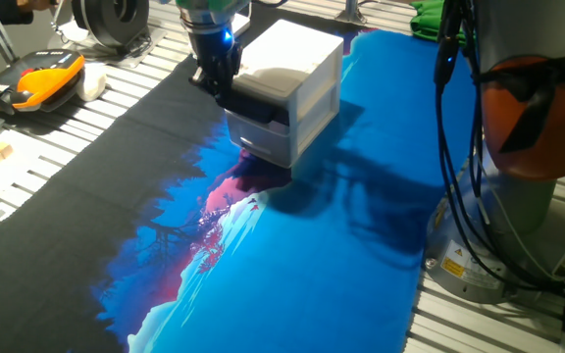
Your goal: Grasp the handle and open the drawer
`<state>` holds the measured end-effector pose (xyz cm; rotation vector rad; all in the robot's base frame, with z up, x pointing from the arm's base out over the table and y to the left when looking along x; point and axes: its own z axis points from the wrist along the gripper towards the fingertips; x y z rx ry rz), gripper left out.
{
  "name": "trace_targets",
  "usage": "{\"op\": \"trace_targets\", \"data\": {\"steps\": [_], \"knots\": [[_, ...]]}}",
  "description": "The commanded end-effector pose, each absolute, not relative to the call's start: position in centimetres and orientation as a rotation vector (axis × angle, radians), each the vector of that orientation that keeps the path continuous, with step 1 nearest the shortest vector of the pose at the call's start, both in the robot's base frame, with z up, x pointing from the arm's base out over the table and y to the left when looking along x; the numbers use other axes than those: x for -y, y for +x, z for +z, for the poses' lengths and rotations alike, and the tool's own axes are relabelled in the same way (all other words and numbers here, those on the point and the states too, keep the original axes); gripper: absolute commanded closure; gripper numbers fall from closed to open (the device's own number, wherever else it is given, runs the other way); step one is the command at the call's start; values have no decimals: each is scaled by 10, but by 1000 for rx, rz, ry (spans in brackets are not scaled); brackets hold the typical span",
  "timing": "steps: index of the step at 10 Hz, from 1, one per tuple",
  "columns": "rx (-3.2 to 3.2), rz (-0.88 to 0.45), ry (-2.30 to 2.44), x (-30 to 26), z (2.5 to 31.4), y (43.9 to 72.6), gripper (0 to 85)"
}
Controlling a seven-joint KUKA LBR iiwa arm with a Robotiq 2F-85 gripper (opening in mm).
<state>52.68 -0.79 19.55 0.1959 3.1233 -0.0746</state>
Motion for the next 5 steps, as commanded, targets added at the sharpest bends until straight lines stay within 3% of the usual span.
{"op": "trace_targets", "data": {"steps": [1, 2, 3, 5], "knots": [[-3123, -75, 196, 8, 195, 526, 680], [-3123, -75, 196, 9, 195, 524, 680], [-3119, -73, 196, 10, 193, 521, 510], [-3117, -64, 196, 11, 191, 517, 510]]}}
